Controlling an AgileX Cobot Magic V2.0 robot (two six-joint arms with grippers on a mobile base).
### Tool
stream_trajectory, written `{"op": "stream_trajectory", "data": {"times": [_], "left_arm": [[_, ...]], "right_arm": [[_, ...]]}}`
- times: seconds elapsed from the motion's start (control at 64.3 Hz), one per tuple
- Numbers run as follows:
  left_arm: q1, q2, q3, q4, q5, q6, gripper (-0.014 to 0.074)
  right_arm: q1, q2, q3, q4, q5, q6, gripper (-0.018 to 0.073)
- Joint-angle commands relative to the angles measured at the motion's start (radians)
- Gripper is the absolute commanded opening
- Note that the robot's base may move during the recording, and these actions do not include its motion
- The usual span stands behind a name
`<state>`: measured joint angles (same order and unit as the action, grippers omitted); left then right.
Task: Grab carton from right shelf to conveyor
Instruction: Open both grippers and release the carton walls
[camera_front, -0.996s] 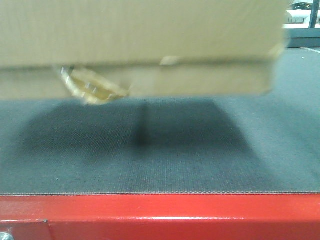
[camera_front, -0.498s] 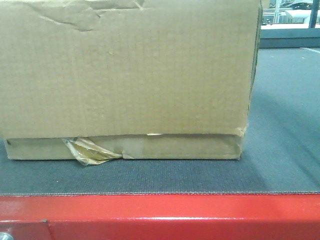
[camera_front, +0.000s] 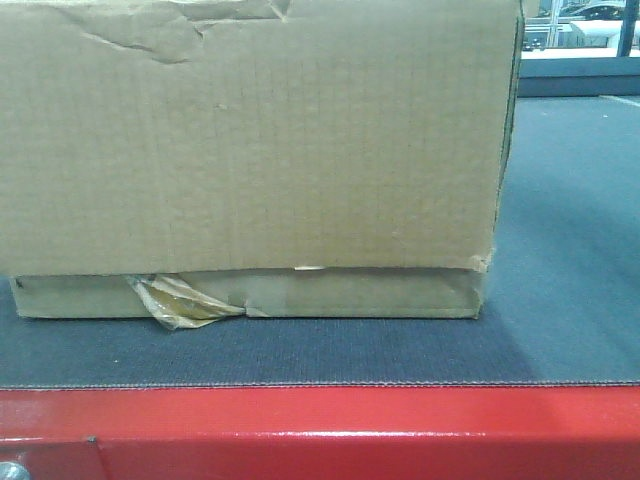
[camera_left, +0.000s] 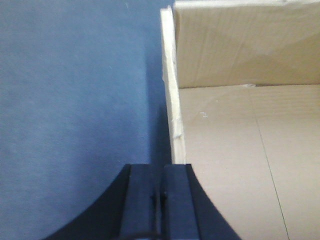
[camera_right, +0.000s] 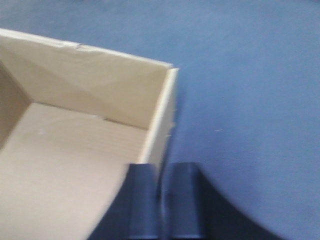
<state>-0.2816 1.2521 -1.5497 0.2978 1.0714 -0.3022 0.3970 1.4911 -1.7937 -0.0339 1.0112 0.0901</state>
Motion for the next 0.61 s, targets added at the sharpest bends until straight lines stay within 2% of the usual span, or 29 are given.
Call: {"op": "stream_trajectory", "data": {"times": [0.0, 0.187, 0.28, 0.358, 0.467, 0.591], "left_arm": [[0.035, -0.075, 0.014, 0.002, 0.010, 0.022, 0.0031], [0.167, -0.229, 0.175, -0.011, -0.039, 0.118, 0.0017], [0.241, -0.308, 0.290, -0.080, -0.100, 0.168, 0.0017], [0.295, -0.375, 0.383, -0.174, -0.166, 0.220, 0.0017], [0.325, -0.462, 0.522, -0.280, -0.270, 0.275, 0.0017], [0.325, -0.570, 0.672, -0.338, -0.369, 0.283, 0.0017]], "right_arm": [[-0.011, -0.043, 0.015, -0.057, -0.007, -0.004, -0.0073], [-0.072, -0.124, 0.140, -0.057, -0.063, 0.011, -0.0069], [-0.107, -0.181, 0.260, -0.057, -0.119, 0.015, -0.0069], [-0.122, -0.230, 0.370, -0.055, -0.162, 0.015, -0.0069], [-0.125, -0.321, 0.526, -0.055, -0.237, 0.015, -0.0069], [-0.125, -0.453, 0.744, -0.055, -0.388, 0.015, -0.0069]]}}
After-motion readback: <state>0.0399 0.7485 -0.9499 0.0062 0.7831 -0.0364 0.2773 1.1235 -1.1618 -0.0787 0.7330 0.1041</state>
